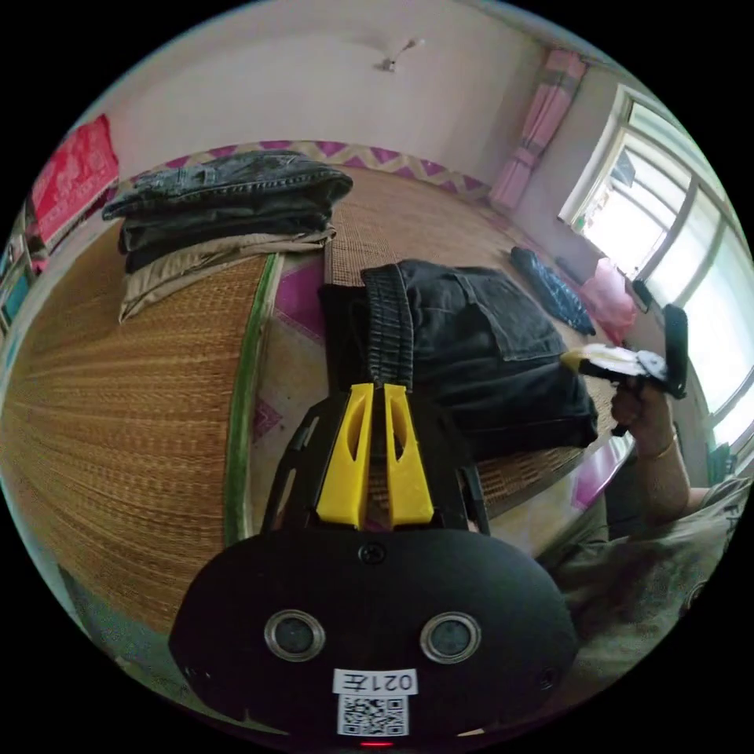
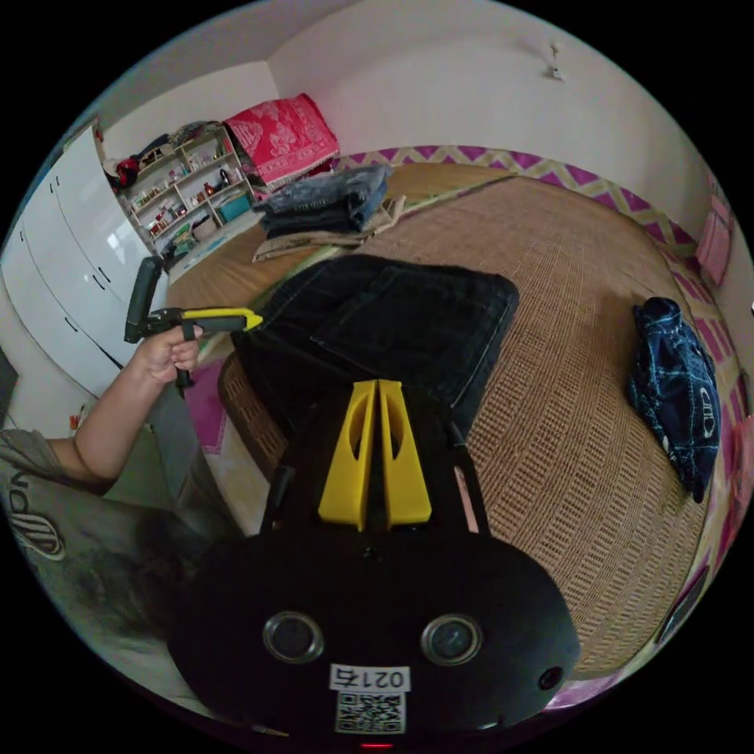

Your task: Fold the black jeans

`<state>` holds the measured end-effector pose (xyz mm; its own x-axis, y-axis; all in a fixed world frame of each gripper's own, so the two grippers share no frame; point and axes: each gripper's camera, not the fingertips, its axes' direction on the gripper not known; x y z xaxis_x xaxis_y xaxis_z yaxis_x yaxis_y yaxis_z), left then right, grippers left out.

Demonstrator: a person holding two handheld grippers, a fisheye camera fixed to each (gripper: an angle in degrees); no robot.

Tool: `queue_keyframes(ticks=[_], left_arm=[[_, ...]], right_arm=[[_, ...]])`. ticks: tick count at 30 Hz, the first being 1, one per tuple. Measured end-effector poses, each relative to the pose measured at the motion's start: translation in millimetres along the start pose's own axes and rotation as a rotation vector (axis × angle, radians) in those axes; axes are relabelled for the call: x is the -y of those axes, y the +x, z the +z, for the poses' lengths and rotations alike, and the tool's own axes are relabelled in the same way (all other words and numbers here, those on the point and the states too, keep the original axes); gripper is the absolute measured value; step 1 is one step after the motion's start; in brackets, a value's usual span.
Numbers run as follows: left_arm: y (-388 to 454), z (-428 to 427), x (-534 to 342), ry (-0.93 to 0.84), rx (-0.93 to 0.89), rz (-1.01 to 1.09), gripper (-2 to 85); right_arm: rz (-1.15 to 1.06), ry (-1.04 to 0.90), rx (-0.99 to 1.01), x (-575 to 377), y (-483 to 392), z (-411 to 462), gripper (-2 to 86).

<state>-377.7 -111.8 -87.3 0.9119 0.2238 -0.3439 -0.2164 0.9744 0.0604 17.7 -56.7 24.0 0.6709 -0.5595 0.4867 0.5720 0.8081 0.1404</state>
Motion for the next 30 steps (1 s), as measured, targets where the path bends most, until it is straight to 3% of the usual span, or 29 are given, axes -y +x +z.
queue_keyframes(ticks=[3,7,10,15,22,30], left_arm=[[-13,-11,6,0.007,0.011,0.015,3.4],[-46,-19,16,-0.011,-0.037,-0.007,6.2],[-66,-9,27,-0.07,-0.083,-0.034,9.3],[-101,6,43,-0.168,-0.178,-0.141,15.4],[-120,4,52,-0.178,-0.196,-0.166,13.1],[-105,-13,60,-0.159,-0.08,-0.051,8.2]], right_arm=[[0.051,0.05,0.025,-5,28,-11,2.3],[0.288,0.199,0.049,-17,103,-40,7.8],[0.429,0.149,0.236,-13,164,-21,11.1],[0.516,0.033,0.376,0,220,23,14.3],[0.519,-0.056,0.575,23,260,55,11.3],[0.529,-0.044,0.593,22,279,59,10.5]])
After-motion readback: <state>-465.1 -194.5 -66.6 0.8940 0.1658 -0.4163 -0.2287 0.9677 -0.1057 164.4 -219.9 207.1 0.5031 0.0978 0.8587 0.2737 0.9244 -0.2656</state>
